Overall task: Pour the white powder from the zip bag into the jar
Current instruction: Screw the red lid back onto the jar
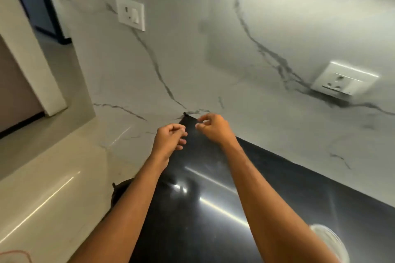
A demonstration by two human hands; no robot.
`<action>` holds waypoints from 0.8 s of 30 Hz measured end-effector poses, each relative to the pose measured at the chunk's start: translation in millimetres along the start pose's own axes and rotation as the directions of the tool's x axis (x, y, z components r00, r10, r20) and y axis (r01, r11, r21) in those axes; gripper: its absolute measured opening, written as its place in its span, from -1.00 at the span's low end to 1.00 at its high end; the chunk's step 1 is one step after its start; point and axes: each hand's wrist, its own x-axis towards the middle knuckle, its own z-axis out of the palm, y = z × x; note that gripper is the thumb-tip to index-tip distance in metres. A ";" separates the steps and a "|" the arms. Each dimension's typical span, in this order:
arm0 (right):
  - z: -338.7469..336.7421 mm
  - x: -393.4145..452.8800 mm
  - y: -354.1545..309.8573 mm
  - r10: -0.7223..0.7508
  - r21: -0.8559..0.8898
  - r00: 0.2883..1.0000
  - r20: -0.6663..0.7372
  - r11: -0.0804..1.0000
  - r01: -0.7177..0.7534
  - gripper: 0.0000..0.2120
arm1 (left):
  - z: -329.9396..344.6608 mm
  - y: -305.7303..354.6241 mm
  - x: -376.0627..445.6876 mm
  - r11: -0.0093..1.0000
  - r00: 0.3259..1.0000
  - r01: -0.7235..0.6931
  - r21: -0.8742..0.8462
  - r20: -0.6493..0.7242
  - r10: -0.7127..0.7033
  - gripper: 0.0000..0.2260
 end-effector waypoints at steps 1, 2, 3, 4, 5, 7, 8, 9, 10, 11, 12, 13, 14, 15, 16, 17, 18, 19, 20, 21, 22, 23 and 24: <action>-18.4 -13.5 8.9 0.004 0.024 1.000 -0.025 1.000 -0.004 -0.73 | 16.4 7.3 -12.9 0.999 0.999 -0.032 0.014 0.027 0.031 -0.89; -37.1 -27.7 18.7 0.011 0.043 0.999 -0.050 0.999 -0.009 -0.72 | 34.6 13.2 -25.8 0.998 0.997 -0.063 0.024 0.056 0.061 -0.88; -54.1 -41.7 28.4 0.012 0.057 0.997 -0.076 0.998 -0.007 -0.72 | 51.7 18.0 -37.6 0.995 0.993 -0.091 0.030 0.084 0.089 -0.89; -68.0 -52.6 35.8 0.015 0.068 0.995 -0.100 0.998 -0.008 -0.71 | 65.9 21.6 -46.8 0.992 0.987 -0.121 0.033 0.110 0.117 -0.90; -84.9 -66.3 46.9 0.025 0.077 0.991 -0.131 0.997 -0.015 -0.71 | 83.9 24.7 -58.6 0.988 0.979 -0.149 0.035 0.146 0.143 -0.91; -116.8 -91.7 68.4 0.045 0.103 0.981 -0.186 0.994 -0.026 -0.71 | 118.1 30.5 -81.2 0.980 0.960 -0.194 0.041 0.215 0.181 -0.91; -132.0 -104.4 79.4 0.054 0.118 0.976 -0.212 0.993 -0.029 -0.71 | 134.4 33.0 -92.3 0.976 0.948 -0.213 0.041 0.249 0.197 -0.90; -144.1 -114.6 88.6 0.060 0.131 0.970 -0.234 0.991 -0.030 -0.71 | 147.1 35.8 -101.4 0.973 0.937 -0.229 0.036 0.278 0.211 -0.90; -157.1 -127.5 100.6 0.068 0.143 0.964 -0.258 0.989 -0.032 -0.71 | 162.5 37.1 -111.8 0.970 0.924 -0.240 0.031 0.313 0.219 -0.90; -168.5 -140.3 112.4 0.073 0.153 0.956 -0.283 0.988 -0.030 -0.71 | 176.6 37.9 -122.0 0.969 0.912 -0.247 0.027 0.345 0.223 -0.90; -179.3 -153.3 123.8 0.081 0.159 0.948 -0.309 0.987 -0.033 -0.70 | 190.0 37.3 -131.9 0.967 0.898 -0.252 0.025 0.378 0.224 -0.89; -188.6 -166.6 135.4 0.090 0.165 0.939 -0.332 0.986 -0.036 -0.69 | 202.4 35.4 -141.3 0.967 0.887 -0.253 0.025 0.406 0.221 -0.87; -195.9 -177.8 145.8 0.102 0.175 0.932 -0.348 0.984 -0.043 -0.69 | 211.9 32.4 -149.6 0.968 0.878 -0.250 0.026 0.427 0.215 -0.86; -202.4 -190.5 157.5 0.119 0.187 0.923 -0.366 0.981 -0.053 -0.69 | 222.0 28.1 -158.4 0.969 0.868 -0.245 0.033 0.452 0.204 -0.84; -207.6 -201.5 168.4 0.136 0.200 0.914 -0.383 0.978 -0.061 -0.69 | 230.3 23.4 -166.0 0.971 0.858 -0.237 0.036 0.476 0.192 -0.84; -211.6 -212.1 179.5 0.155 0.216 0.903 -0.401 0.974 -0.071 -0.69 | 237.9 17.9 -173.0 0.972 0.846 -0.231 0.039 0.501 0.181 -0.83; -214.0 -221.8 190.1 0.174 0.231 0.892 -0.417 0.970 -0.081 -0.69 | 244.7 11.3 -178.6 0.973 0.833 -0.225 0.040 0.526 0.171 -0.83; -214.4 -229.7 199.7 0.189 0.242 0.884 -0.427 0.966 -0.090 -0.68 | 249.7 3.6 -182.0 0.974 0.821 -0.224 0.043 0.547 0.165 -0.82; -213.4 -237.9 209.4 0.206 0.252 0.875 -0.438 0.963 -0.100 -0.68 | 254.6 -5.4 -184.6 0.971 0.802 -0.233 0.052 0.575 0.161 -0.78; -210.1 -244.8 219.1 0.222 0.266 0.866 -0.449 0.958 -0.107 -0.67 | 258.1 -15.4 -185.7 0.966 0.778 -0.250 0.068 0.607 0.159 -0.73; -205.0 -251.1 227.9 0.239 0.283 0.856 -0.458 0.952 -0.115 -0.66 | 259.8 -25.8 -186.1 0.959 0.747 -0.270 0.084 0.647 0.154 -0.65; -198.4 -256.6 236.1 0.254 0.299 0.849 -0.464 0.947 -0.120 -0.65 | 260.3 -36.7 -185.7 0.953 0.713 -0.285 0.100 0.687 0.141 -0.56; -190.9 -260.4 244.3 0.268 0.312 0.845 -0.462 0.941 -0.128 -0.64 | 259.3 -47.6 -184.4 0.950 0.681 -0.291 0.116 0.722 0.120 -0.47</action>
